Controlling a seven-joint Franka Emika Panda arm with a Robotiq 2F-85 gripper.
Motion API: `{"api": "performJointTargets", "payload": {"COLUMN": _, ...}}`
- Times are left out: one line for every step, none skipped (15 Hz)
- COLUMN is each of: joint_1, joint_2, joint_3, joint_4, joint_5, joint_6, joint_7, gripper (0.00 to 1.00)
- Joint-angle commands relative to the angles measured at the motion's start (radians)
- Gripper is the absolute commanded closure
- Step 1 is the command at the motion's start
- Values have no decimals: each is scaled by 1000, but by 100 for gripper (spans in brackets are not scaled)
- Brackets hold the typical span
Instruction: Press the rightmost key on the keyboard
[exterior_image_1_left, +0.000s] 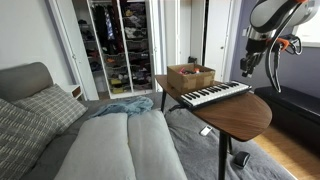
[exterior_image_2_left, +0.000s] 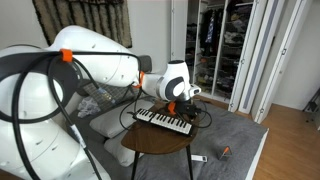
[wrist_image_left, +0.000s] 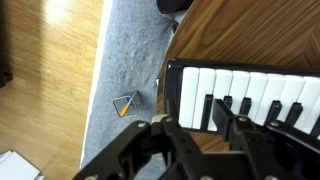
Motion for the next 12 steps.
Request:
{"api": "performJointTargets", "payload": {"joint_1": 11, "joint_2": -86, "joint_3": 16, "joint_4": -27, "joint_5": -16, "joint_6": -52, "joint_7": 37, "gripper": 26}}
{"api": "performJointTargets", "payload": {"joint_1": 15, "joint_2": -104, "joint_3": 20, "joint_4": -31, "joint_5": -13, "joint_6": -61, "joint_7": 39, "gripper": 18}}
{"api": "performJointTargets", "payload": {"joint_1": 20, "joint_2": -122, "joint_3": 24, "joint_4": -37, "joint_5": -7, "joint_6": -65, "joint_7": 41, "gripper": 12}}
{"api": "performJointTargets", "payload": {"joint_1": 25, "joint_2": -139, "joint_3": 30, "joint_4": -42, "joint_5": -6, "joint_6": -74, "joint_7": 45, "gripper": 5}}
{"api": "performJointTargets", "payload": {"joint_1": 34, "joint_2": -158, "joint_3": 35, "joint_4": -46, "joint_5": 2, "joint_6": -87, "joint_7": 49, "gripper": 1}}
{"api": "performJointTargets", "payload": {"joint_1": 42, "joint_2": -174, "joint_3": 40, "joint_4": -48, "joint_5": 7, "joint_6": -98, "joint_7": 57, "gripper": 0}}
{"api": "performJointTargets", "payload": {"joint_1": 51, "joint_2": -191, "joint_3": 45, "joint_4": -52, "joint_5": 14, "joint_6": -107, "joint_7": 63, "gripper": 0}}
{"api": "performJointTargets", "payload": {"joint_1": 64, "joint_2": -212, "joint_3": 50, "joint_4": -57, "joint_5": 26, "joint_6": -119, "joint_7": 72, "gripper": 0}}
{"api": "performJointTargets", "payload": {"joint_1": 76, "joint_2": -228, "joint_3": 55, "joint_4": -60, "joint_5": 36, "joint_6": -131, "joint_7": 80, "gripper": 0}}
{"api": "performJointTargets", "payload": {"joint_1": 93, "joint_2": -248, "joint_3": 57, "joint_4": -65, "joint_5": 55, "joint_6": -146, "joint_7": 83, "gripper": 0}}
{"api": "performJointTargets", "payload": {"joint_1": 105, "joint_2": -263, "joint_3": 61, "joint_4": -70, "joint_5": 71, "joint_6": -159, "joint_7": 93, "gripper": 0}}
{"api": "performJointTargets", "payload": {"joint_1": 119, "joint_2": -278, "joint_3": 64, "joint_4": -72, "joint_5": 90, "joint_6": -182, "joint_7": 101, "gripper": 0}}
